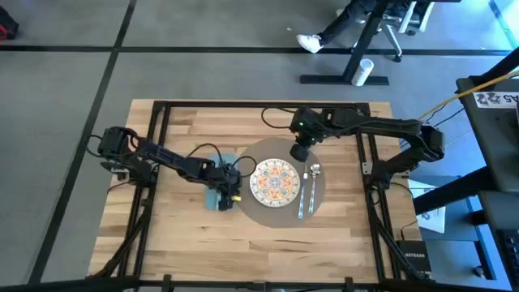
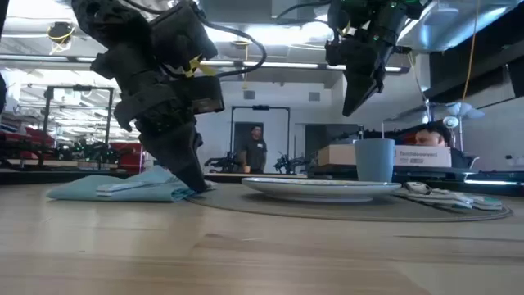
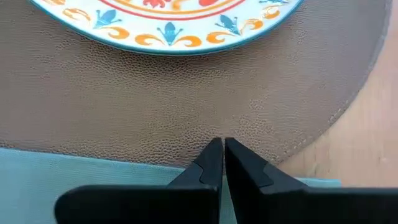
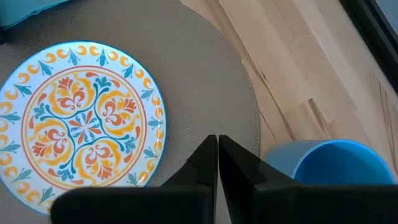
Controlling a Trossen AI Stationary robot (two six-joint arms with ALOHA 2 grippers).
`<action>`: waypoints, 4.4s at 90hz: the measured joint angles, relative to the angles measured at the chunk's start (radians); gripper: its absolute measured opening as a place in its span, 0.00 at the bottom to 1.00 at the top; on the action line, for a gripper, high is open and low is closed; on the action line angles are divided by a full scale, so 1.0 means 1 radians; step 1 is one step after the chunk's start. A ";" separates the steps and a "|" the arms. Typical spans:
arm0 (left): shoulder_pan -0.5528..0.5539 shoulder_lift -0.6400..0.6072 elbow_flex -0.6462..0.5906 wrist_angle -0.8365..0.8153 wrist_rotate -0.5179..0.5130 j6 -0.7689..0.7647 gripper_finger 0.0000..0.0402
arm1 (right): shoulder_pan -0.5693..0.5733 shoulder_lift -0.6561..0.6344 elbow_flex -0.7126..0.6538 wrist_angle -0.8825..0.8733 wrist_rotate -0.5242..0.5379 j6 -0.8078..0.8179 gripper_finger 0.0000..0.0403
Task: Set table place
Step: Adjust the brown mat, then return to Home Position
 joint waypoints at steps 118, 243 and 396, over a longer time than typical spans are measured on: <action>-0.003 -0.098 0.088 -0.050 -0.023 0.092 0.00 | 0.066 -0.023 0.003 0.016 0.007 -0.026 0.00; 0.076 -1.286 -0.448 -0.046 -0.006 0.147 0.00 | 0.432 -0.848 -0.729 0.663 0.014 0.072 0.00; 0.357 -1.638 -0.691 -0.024 0.148 0.178 0.00 | 0.188 -1.419 -1.147 0.852 -0.142 -0.026 0.00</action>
